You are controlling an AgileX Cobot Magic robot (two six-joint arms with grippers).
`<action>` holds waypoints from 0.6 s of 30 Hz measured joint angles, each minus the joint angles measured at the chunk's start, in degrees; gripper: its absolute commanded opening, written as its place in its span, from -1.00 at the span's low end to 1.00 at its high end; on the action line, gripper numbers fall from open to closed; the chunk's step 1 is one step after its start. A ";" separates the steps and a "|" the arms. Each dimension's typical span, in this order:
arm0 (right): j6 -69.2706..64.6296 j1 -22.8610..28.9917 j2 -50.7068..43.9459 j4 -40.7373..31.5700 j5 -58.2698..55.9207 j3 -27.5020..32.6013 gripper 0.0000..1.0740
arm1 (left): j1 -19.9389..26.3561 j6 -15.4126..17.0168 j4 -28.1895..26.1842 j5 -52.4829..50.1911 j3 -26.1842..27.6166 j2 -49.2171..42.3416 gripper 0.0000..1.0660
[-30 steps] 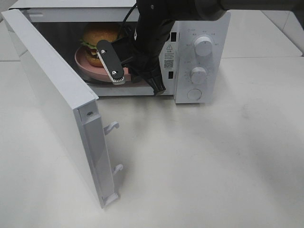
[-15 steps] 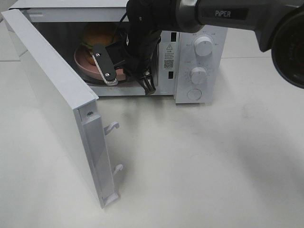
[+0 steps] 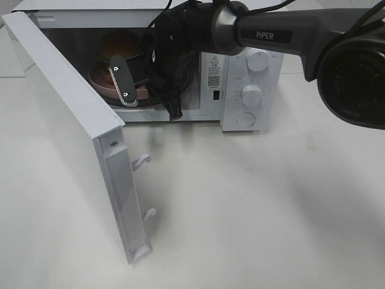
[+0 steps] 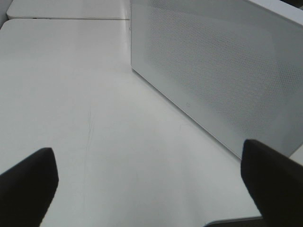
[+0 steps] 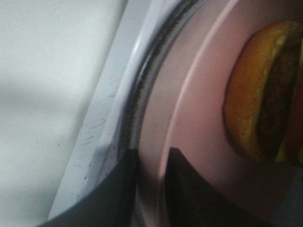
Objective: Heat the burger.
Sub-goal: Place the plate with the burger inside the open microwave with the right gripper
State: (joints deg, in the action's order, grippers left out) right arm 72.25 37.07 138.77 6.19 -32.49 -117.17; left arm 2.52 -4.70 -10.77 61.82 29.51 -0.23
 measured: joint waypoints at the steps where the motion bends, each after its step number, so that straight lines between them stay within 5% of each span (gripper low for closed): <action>1: 0.00 0.00 0.00 0.00 0.00 0.00 -0.40 | 0.00 0.00 0.00 0.00 0.00 0.00 0.83; 7: -1.60 0.00 -0.06 0.06 -1.78 -0.06 -0.05 | 0.00 0.00 0.00 0.00 0.00 0.00 0.83; 18: -1.78 0.00 -4.64 -0.97 -0.17 8.02 0.04 | 0.00 0.00 0.00 0.00 0.00 0.00 0.83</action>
State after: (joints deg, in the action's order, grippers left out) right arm 70.47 37.07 134.13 5.21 -32.66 -109.15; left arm 2.52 -4.70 -10.77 61.82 29.51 -0.23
